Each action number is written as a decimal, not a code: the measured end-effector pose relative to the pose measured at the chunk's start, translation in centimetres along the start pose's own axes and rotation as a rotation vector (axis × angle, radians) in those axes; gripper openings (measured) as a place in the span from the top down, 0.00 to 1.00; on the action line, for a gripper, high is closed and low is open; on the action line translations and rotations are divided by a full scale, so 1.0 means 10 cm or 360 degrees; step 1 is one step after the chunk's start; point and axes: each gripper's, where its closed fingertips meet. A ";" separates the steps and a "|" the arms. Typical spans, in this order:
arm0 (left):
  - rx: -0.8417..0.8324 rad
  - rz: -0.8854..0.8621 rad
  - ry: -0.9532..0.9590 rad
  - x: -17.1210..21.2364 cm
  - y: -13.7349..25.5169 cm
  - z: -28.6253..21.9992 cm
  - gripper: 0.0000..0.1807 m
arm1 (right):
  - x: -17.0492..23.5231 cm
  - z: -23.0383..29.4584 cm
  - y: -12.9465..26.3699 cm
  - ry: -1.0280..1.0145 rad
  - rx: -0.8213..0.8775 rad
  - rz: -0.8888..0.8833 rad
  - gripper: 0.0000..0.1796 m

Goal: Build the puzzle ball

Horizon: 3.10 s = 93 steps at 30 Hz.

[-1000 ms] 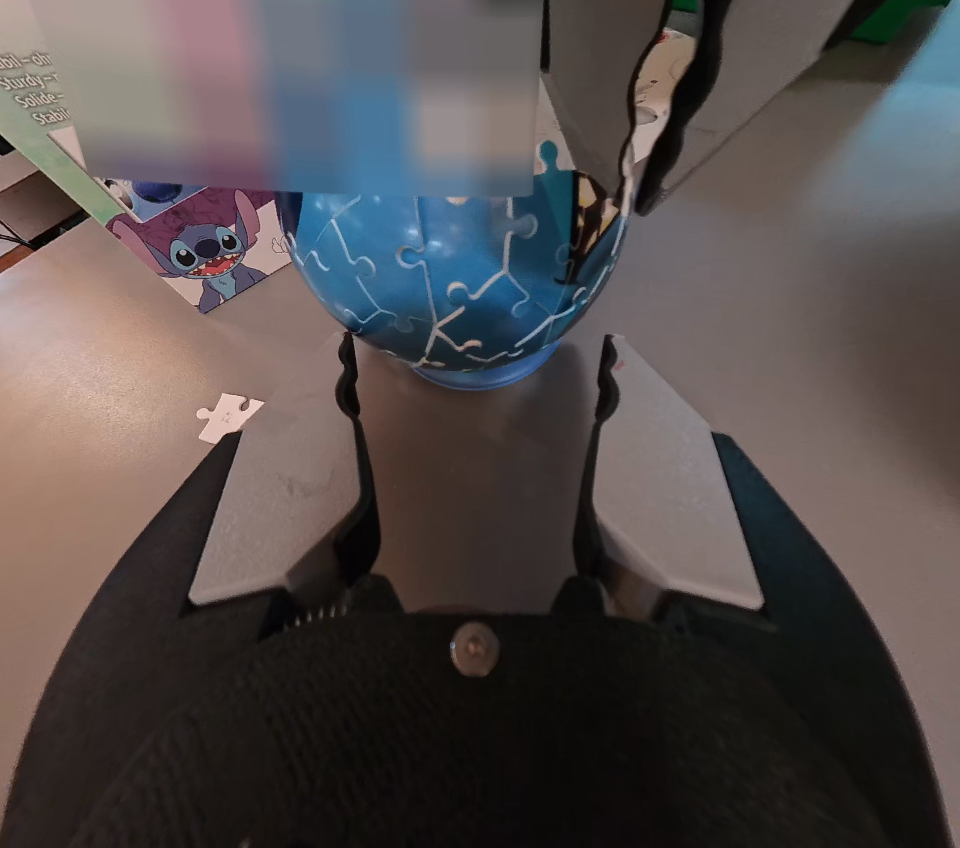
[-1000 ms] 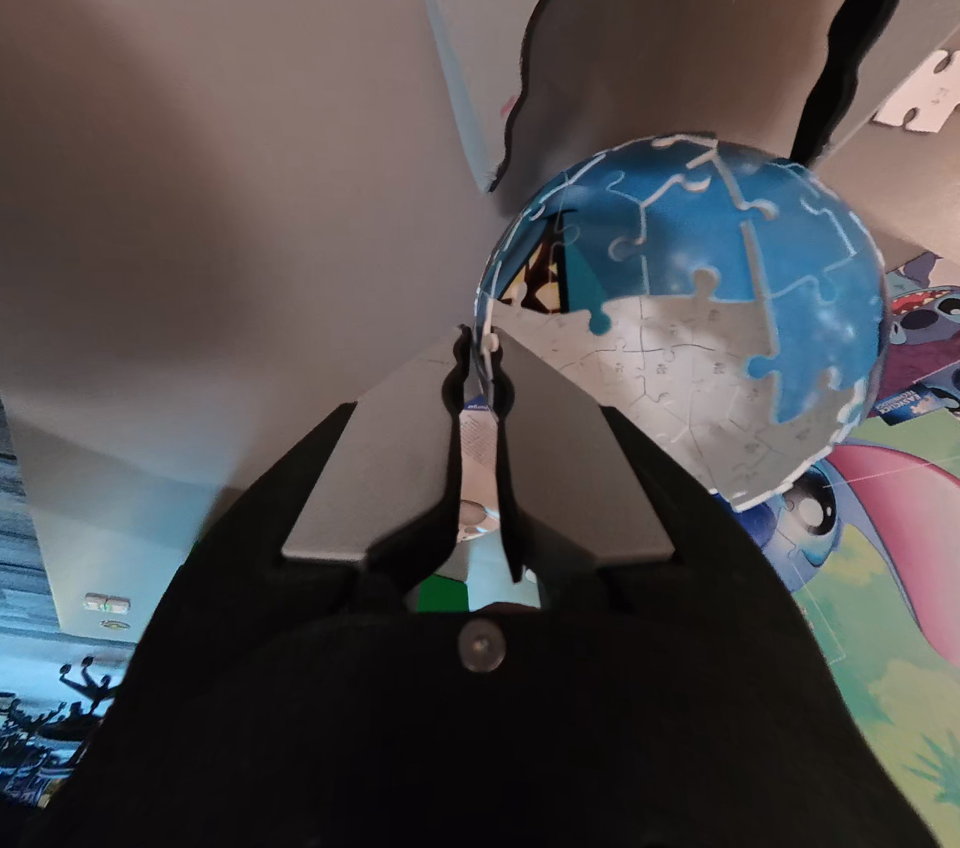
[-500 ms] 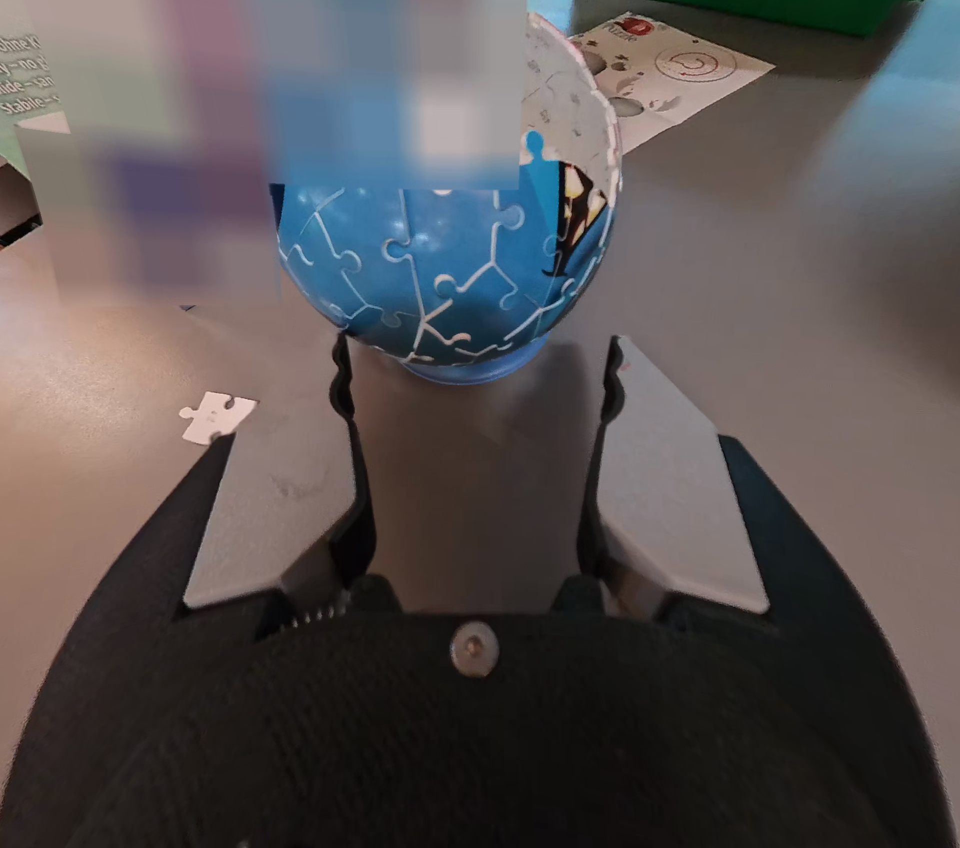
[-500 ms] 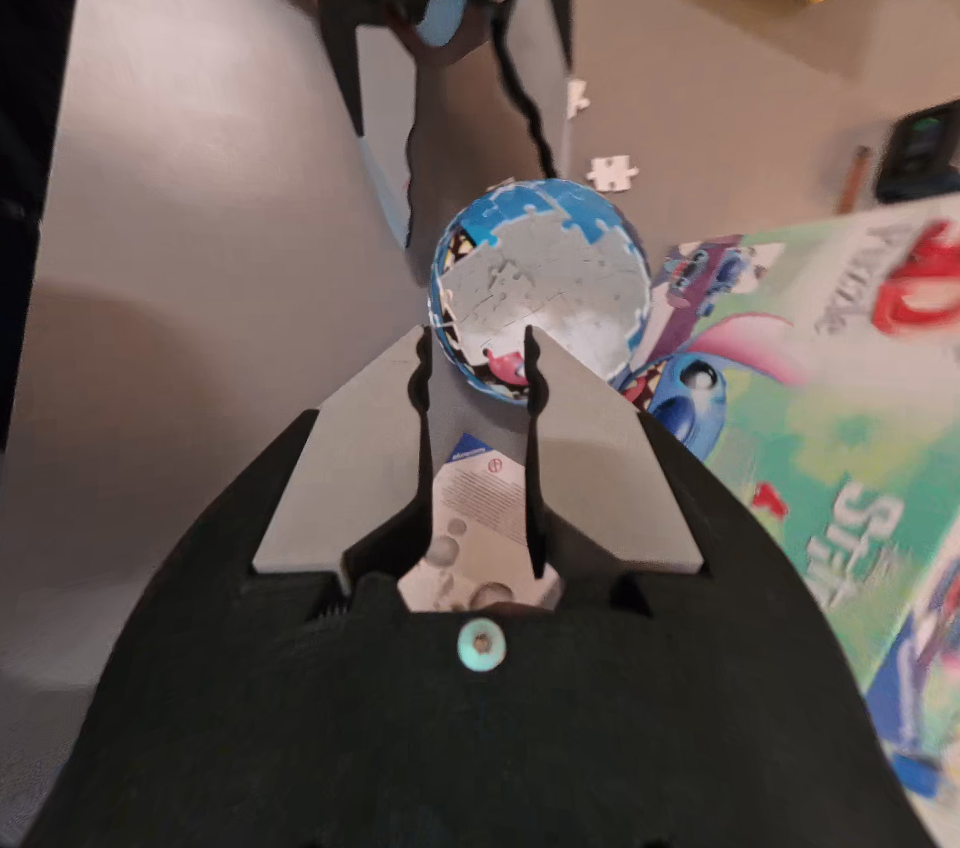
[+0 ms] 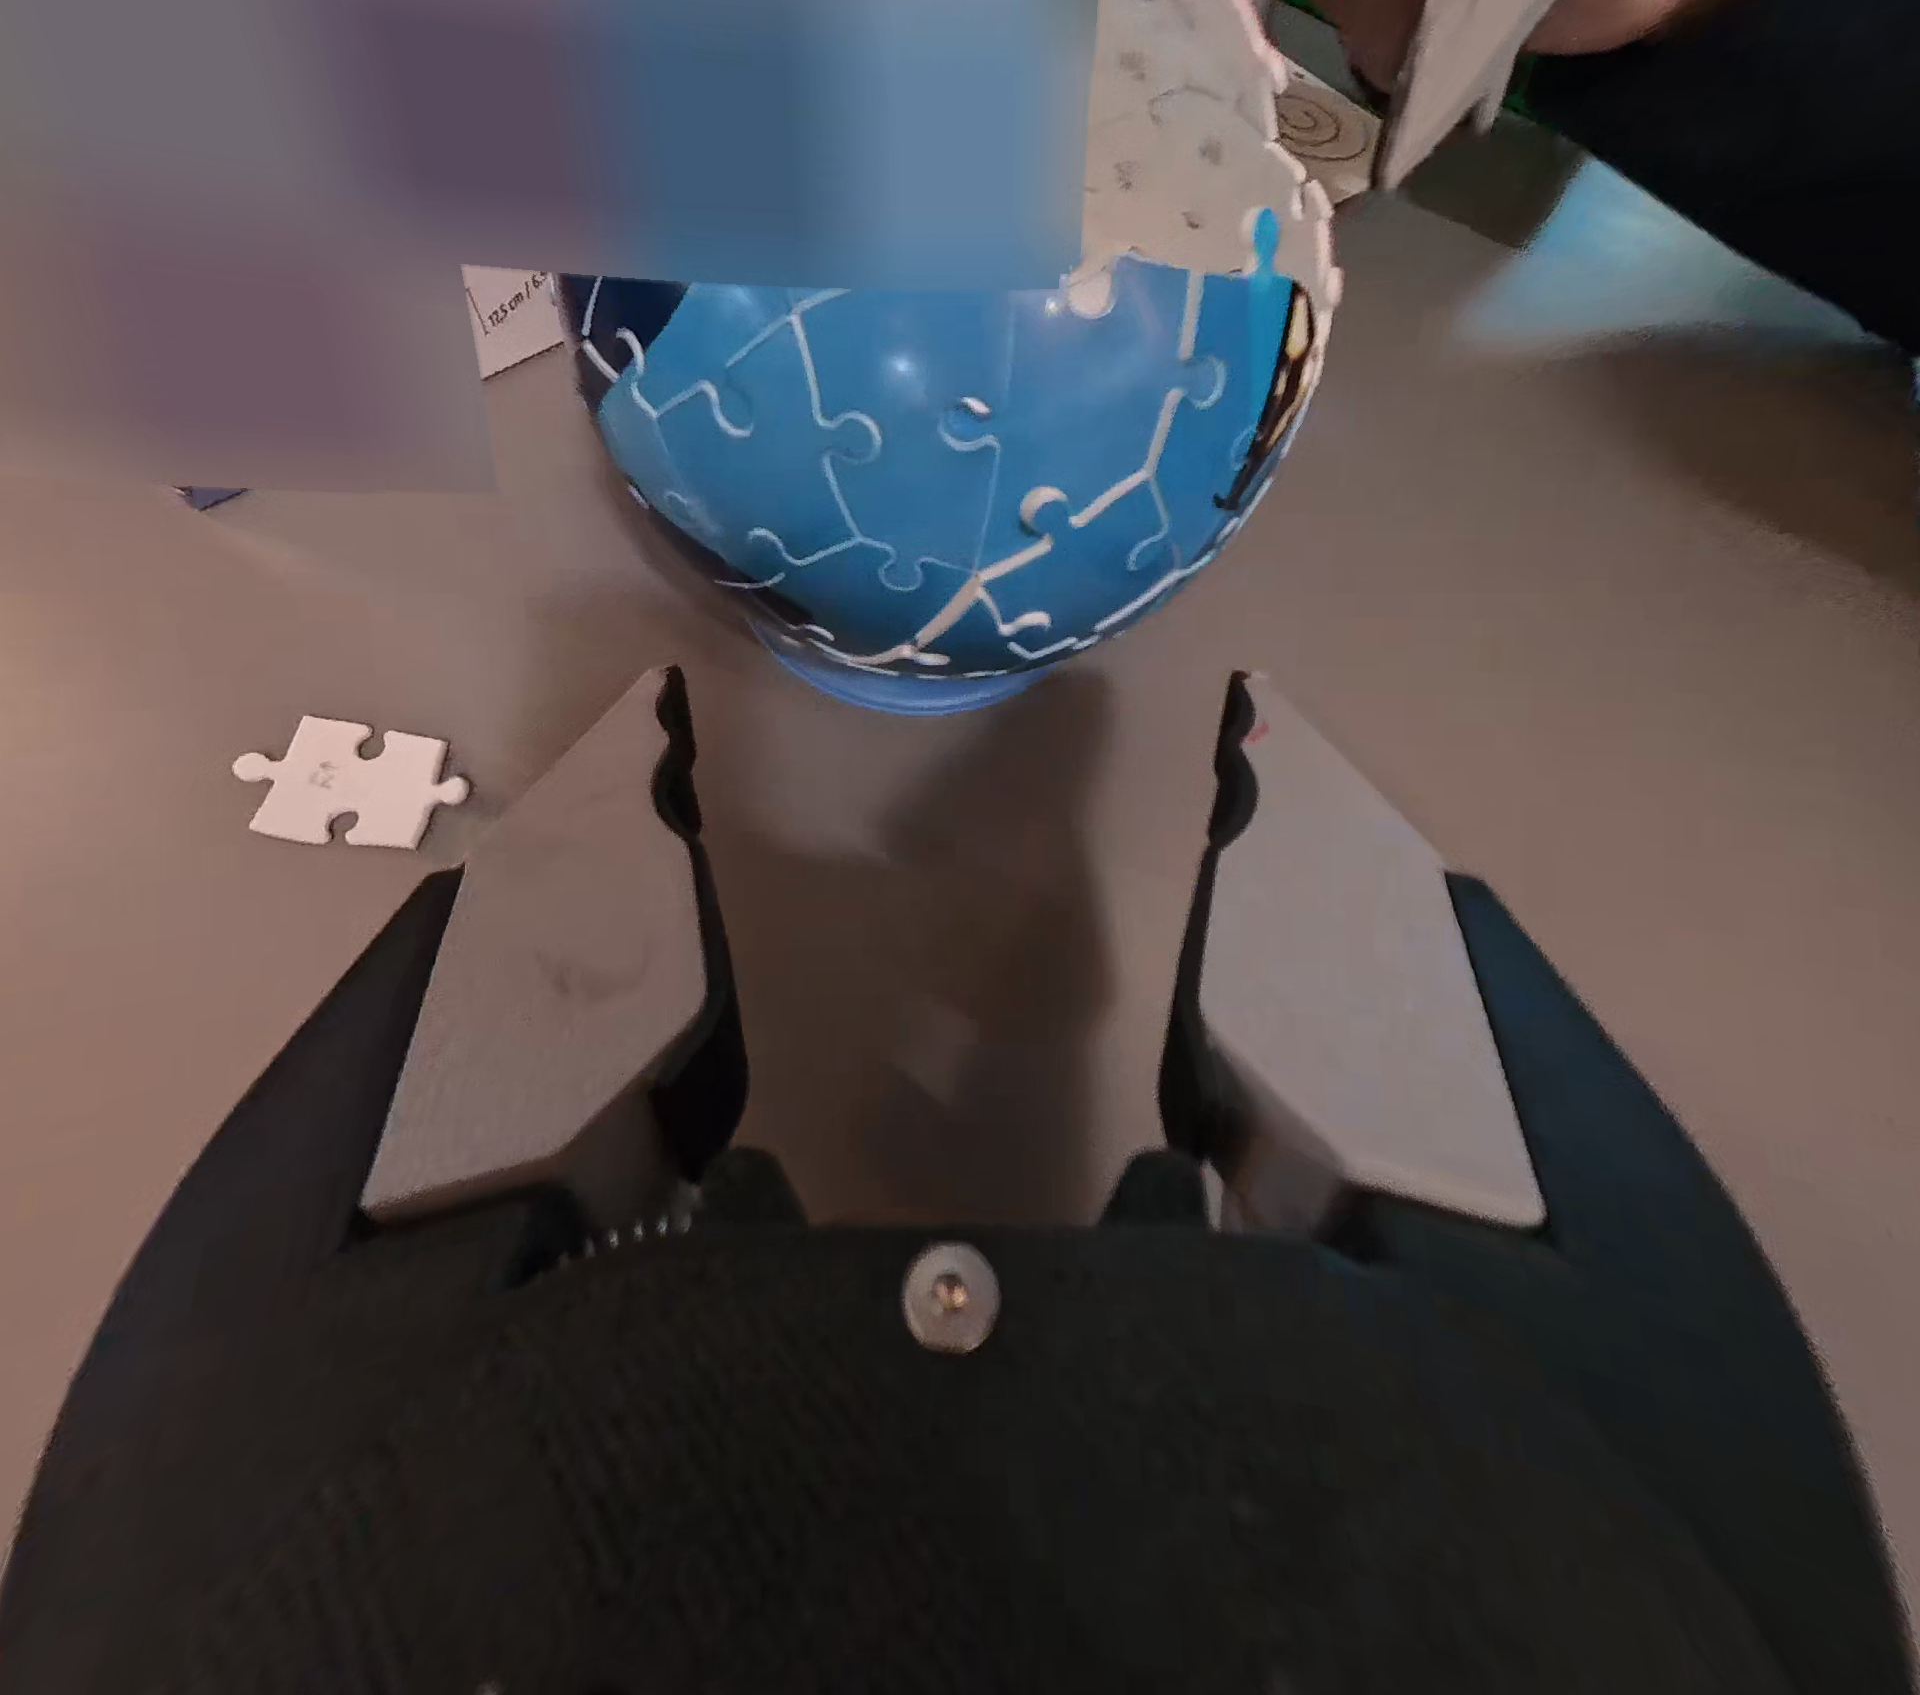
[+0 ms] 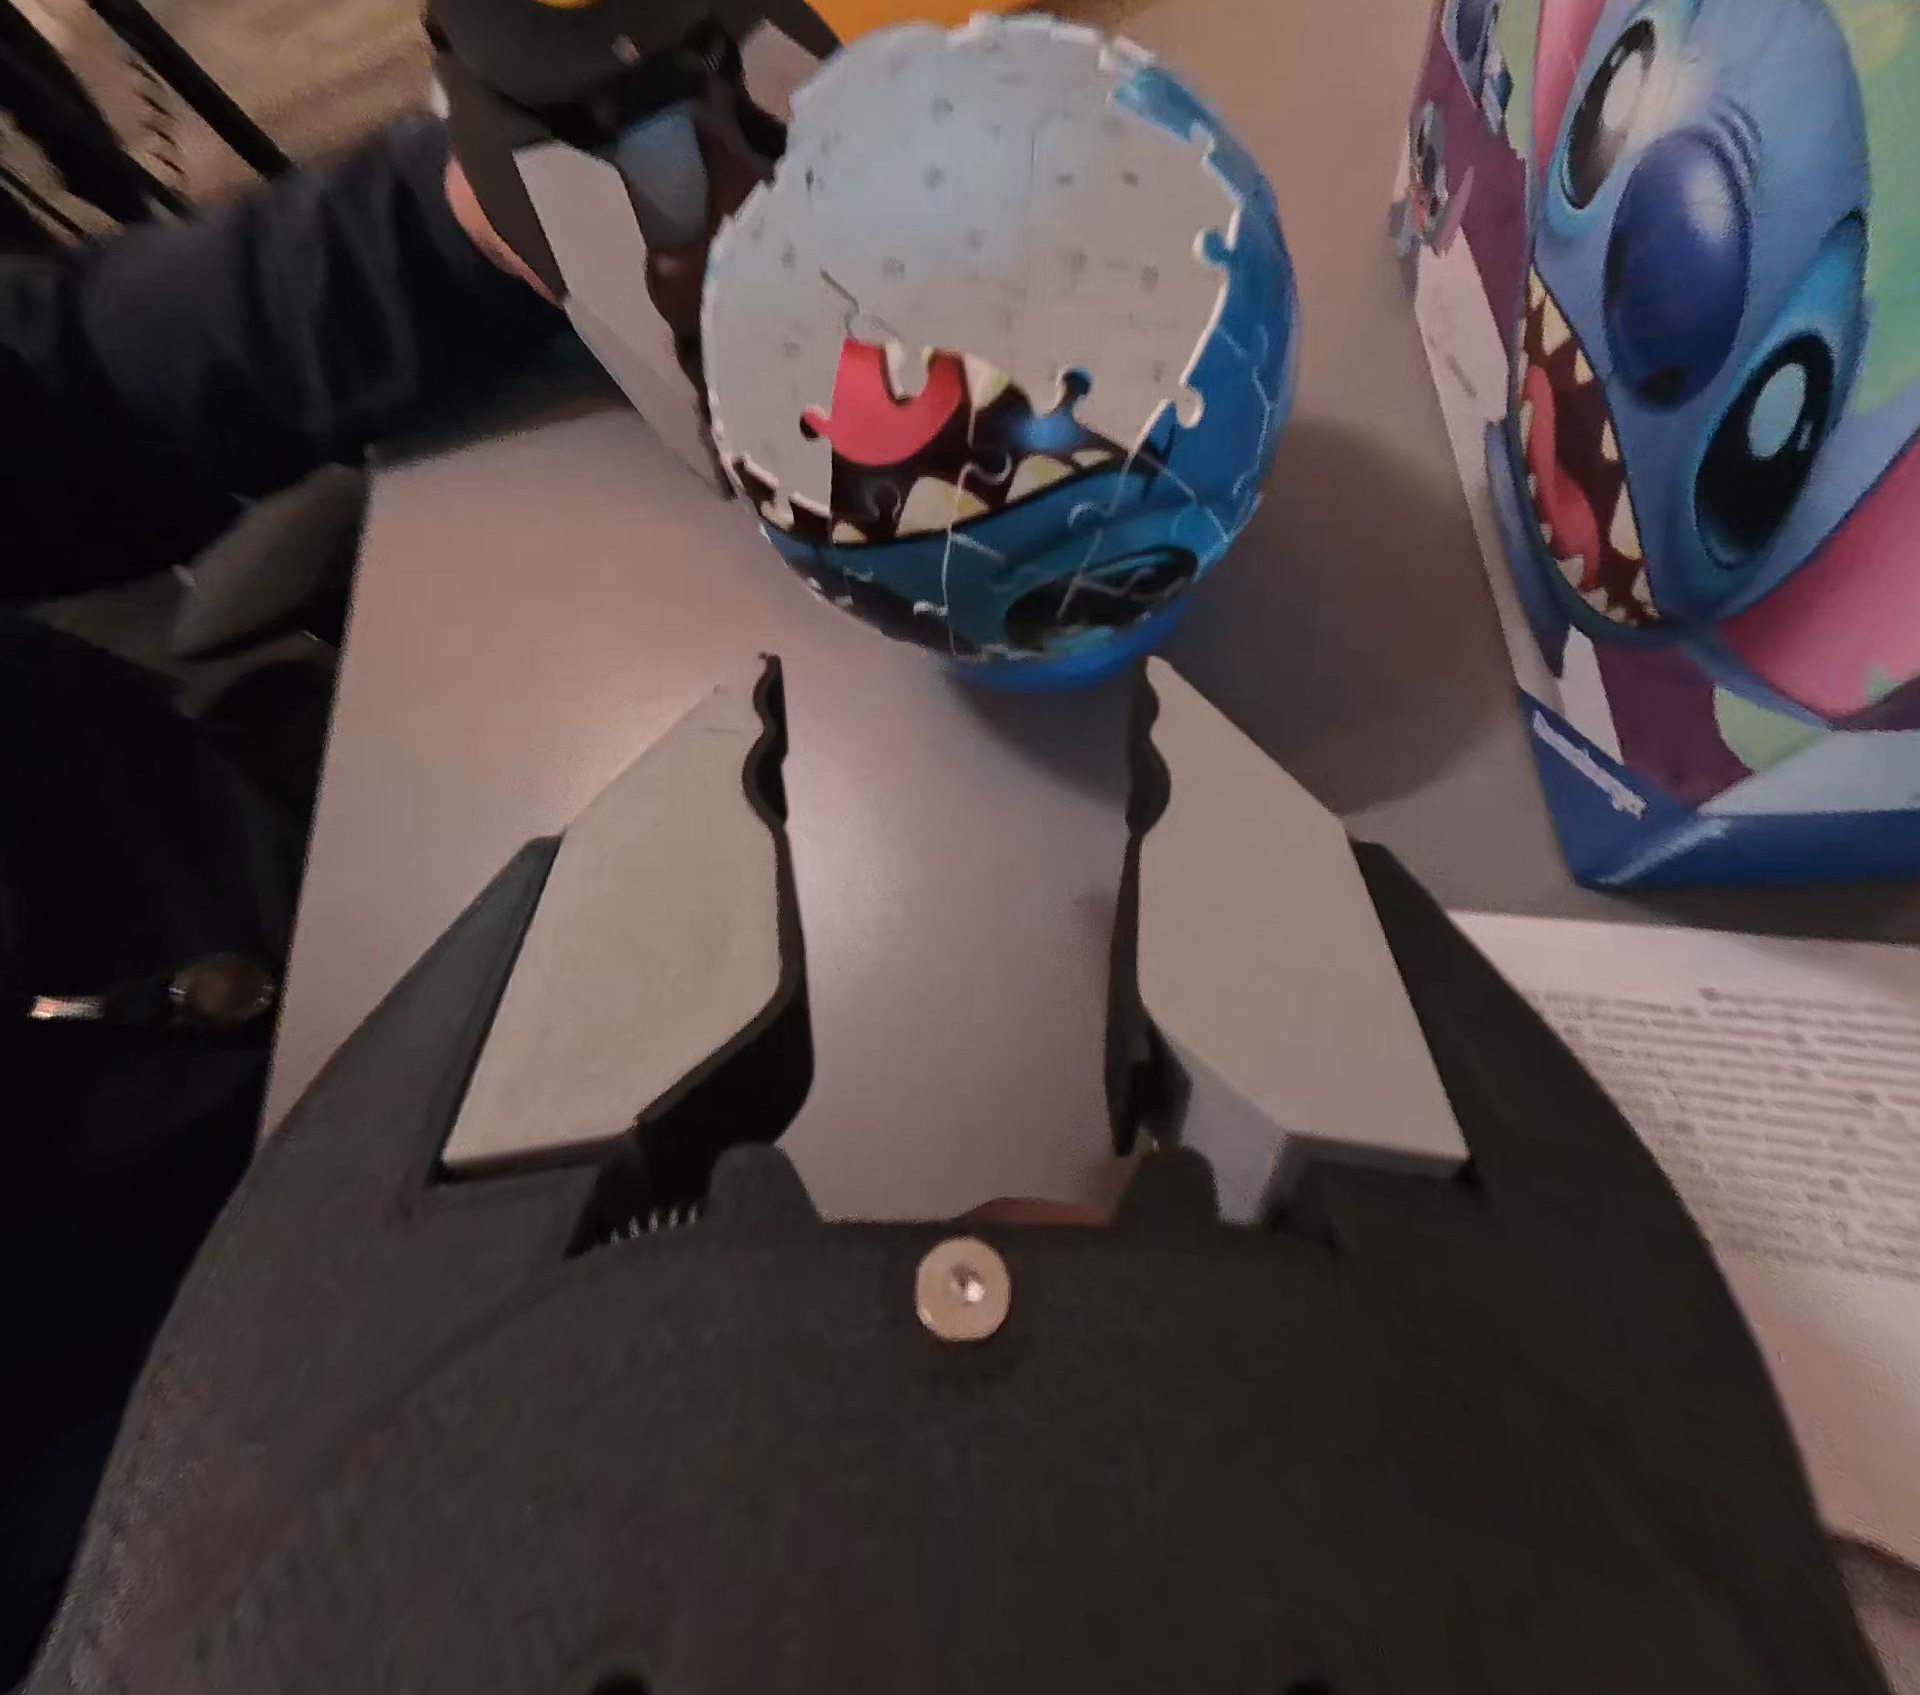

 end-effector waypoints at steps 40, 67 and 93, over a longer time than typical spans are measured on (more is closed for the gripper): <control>-0.0448 0.0257 -0.1089 -0.09 0.05 0.36 0.46 | 0.03 -0.07 -0.50 0.0815 0.0125 -0.0019 0.51; 0.0131 0.0340 -0.0056 0.00 0.04 0.14 0.43 | -0.10 -0.15 -0.48 0.0762 -0.0154 -0.0026 0.49; 0.0115 0.0109 -0.0359 -0.16 0.29 0.07 0.45 | -0.03 -0.14 -0.38 0.0966 0.0063 0.0120 0.41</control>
Point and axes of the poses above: each gripper's, where its closed fingertips meet, y back along the fingers, x out of its underside, z = x × y across the jaws, and after that the axes turned 5 degrees about x, right-handed
